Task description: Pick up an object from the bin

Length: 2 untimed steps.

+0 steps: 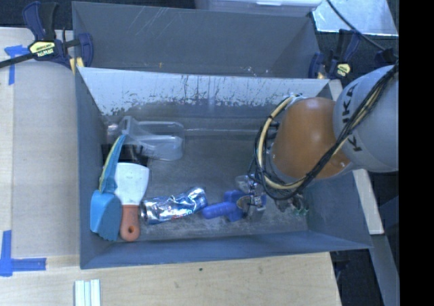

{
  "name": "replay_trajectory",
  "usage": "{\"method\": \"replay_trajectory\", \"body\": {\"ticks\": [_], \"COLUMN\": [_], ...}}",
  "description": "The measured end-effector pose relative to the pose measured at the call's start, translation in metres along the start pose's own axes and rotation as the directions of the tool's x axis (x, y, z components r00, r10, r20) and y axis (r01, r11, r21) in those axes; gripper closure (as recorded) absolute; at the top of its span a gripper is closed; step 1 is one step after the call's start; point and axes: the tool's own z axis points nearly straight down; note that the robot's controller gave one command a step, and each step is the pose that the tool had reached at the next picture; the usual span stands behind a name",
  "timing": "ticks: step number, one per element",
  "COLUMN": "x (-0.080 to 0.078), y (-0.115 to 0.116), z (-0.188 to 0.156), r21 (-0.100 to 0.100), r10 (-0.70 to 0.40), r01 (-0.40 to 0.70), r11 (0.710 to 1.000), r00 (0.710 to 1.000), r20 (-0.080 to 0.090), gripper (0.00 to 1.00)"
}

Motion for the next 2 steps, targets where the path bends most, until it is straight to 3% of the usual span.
{"method": "replay_trajectory", "body": {"ticks": [1, 2], "x": [0.003, 0.0], "y": [0.001, 0.0], "z": [-0.026, -0.056], "r21": [-0.002, 0.0], "r10": [0.0, 0.001], "r01": [0.0, -0.001], "r11": [1.0, 1.0], "r00": [1.0, 1.0], "r20": [-0.01, -0.002], "gripper": [1.0, 1.0]}}
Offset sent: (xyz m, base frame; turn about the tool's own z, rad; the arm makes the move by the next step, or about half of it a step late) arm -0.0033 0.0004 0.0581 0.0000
